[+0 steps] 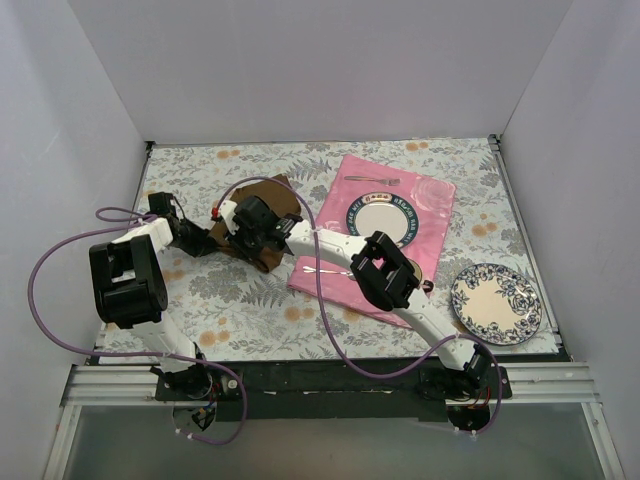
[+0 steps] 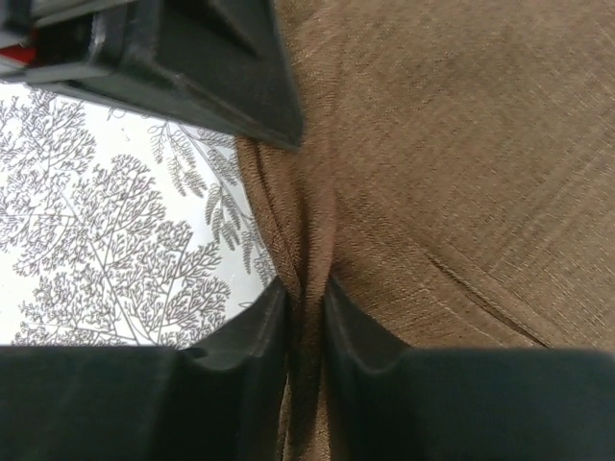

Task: Fold the napkin, place the utensils inside, and roll it up
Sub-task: Roll the napkin with the utensil

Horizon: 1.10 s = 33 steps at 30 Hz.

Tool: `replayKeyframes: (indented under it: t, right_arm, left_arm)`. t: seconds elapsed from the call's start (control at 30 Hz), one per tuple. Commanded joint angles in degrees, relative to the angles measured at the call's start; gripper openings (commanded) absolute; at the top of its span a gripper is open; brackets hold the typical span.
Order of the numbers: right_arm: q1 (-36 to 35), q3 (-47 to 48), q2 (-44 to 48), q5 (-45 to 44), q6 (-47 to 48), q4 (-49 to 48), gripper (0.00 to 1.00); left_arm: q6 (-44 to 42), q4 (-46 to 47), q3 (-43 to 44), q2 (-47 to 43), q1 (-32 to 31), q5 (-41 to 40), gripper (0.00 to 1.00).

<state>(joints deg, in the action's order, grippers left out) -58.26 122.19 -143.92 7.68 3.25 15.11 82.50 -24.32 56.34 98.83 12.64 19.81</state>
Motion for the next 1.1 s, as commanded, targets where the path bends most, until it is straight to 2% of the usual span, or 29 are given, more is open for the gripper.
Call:
replayKeyframes:
  t: [0.0,0.1,0.13,0.2,0.3,0.33,0.53,0.57,0.67,0.8,0.9,1.07]
  right_arm:
    - [-0.54,0.85,-0.05,-2.06,0.62,-2.46,0.22]
    - [-0.19,2.34,-0.84,-0.84,0.53,-1.67,0.1]
    - [0.07,3.74,-1.27,-0.22,-0.25,-1.32,0.02]
    - [0.6,4.02,-1.28,2.93,-1.39,-1.22,0.01]
    - [2.18,3.84,-1.19,8.28,-3.85,-1.93,0.01]
    - [3.23,4.37,-1.71,9.71,-4.82,-1.76,0.01]
    - [7.62,1.65,-2.85,20.25,-12.99,-6.67,0.01]
    - [8.07,1.65,-3.12,21.31,-13.96,-7.29,0.01]
    - [10.18,1.12,-4.61,25.71,-19.23,-10.71,0.01]
    - [11.67,2.44,-7.34,30.62,-24.15,-13.09,0.01]
    - [12.73,2.01,-9.01,33.35,-27.76,-14.58,0.01]
    - [13.61,-0.37,-9.1,34.42,-29.61,-17.58,0.01]
  left_arm:
    - [-0.15,-1.44,-0.35,-2.76,0.01,1.37,0.0]
    - [-0.23,-1.61,0.0,-2.85,0.01,1.46,0.0]
    - [-0.76,-1.96,0.18,-2.85,0.01,1.2,0.0]
    - [-1.37,-2.23,0.53,-3.02,0.1,0.67,0.0]
    - [-2.52,-2.14,0.97,-3.9,0.01,-0.56,0.12]
    - [-2.69,-2.05,1.06,-4.43,0.1,-0.74,0.19]
    - [-4.71,-2.4,2.11,-5.92,0.01,-1.62,0.35]
    - [-4.89,-2.58,2.2,-6.8,0.01,-2.05,0.4]
    - [-5.86,-2.93,1.76,-8.82,-0.6,-2.94,0.46]
    - [-5.42,-2.05,-0.61,-13.38,-2.36,-1.45,0.48]
    - [-4.9,-1.09,-1.75,-14.01,-4.73,1.44,0.46]
    - [-2.35,0.23,-2.55,-14.71,-7.81,0.84,0.47]
